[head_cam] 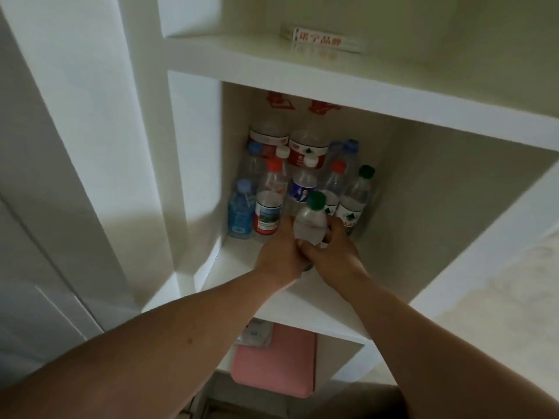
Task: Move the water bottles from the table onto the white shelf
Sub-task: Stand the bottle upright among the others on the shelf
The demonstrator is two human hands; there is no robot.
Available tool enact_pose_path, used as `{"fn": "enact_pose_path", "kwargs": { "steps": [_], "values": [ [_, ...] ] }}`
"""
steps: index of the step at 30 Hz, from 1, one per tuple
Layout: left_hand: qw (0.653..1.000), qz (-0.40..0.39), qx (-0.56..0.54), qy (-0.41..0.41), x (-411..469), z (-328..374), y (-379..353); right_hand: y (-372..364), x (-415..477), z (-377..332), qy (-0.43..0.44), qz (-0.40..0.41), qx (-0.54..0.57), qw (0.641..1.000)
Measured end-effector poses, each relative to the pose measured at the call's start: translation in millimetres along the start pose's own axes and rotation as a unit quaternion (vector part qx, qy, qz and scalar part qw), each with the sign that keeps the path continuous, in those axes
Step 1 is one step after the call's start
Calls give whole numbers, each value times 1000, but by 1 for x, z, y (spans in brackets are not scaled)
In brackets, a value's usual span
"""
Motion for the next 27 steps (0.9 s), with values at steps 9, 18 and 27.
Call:
{"fn": "enact_pose_path", "kwargs": {
  "steps": [9, 18, 27],
  "values": [
    [991, 129, 39, 12, 18, -19, -8, -31, 56, 0, -2, 36, 23, 999],
    [990, 133, -45, 16, 40, -28, -1, -48, 85, -6, -8, 48, 7, 999],
    [984, 153, -90, 18, 43, -35, -2, -48, 81, -9, -12, 51, 16, 999]
  ]
}}
Point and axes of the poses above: each hand's wrist, its own x-axis towards the middle knuckle, its own y-axis out of the back of the hand, z = x × y, the point moved 2 cm from there along x, towards the middle knuckle, and after that the axes turned 7 degrees about -x, right-handed, at the moved point
